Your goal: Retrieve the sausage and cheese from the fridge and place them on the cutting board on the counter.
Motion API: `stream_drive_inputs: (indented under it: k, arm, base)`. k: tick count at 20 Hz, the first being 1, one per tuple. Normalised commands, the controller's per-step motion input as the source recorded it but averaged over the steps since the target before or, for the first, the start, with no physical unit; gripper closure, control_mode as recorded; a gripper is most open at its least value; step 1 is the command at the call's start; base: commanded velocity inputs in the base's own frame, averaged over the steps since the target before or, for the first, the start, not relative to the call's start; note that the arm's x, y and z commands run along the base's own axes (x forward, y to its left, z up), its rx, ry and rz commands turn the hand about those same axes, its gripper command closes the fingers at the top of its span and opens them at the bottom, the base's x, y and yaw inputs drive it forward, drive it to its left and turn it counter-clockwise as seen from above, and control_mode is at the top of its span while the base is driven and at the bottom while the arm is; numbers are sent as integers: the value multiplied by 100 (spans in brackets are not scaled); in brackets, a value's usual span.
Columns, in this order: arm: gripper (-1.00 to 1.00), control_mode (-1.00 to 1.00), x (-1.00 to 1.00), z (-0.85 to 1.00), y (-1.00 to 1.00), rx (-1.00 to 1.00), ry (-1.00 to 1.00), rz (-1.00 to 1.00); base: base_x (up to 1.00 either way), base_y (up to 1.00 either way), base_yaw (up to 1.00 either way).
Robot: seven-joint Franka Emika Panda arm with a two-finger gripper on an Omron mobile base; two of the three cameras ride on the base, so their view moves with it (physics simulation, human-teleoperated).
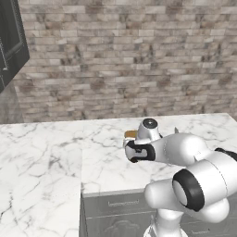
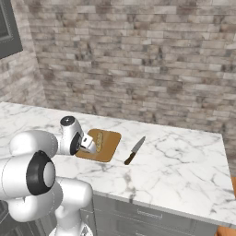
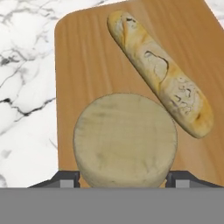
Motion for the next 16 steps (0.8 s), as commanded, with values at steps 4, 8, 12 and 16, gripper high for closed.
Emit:
stream_drive_inputs:
  k: [4,8,12,16]
  arm:
    - [100,-100,0,-1,0,1,0,0]
    - [-100,-100,0,-4,0,0,0,0]
    - [-100,-100,0,-1,0,0,0,0]
    - [-100,-100,0,0,-3,0,0,0]
  base:
    - [0,0,0]
    - [0,0,0]
    - [0,0,0]
    - [0,0,0]
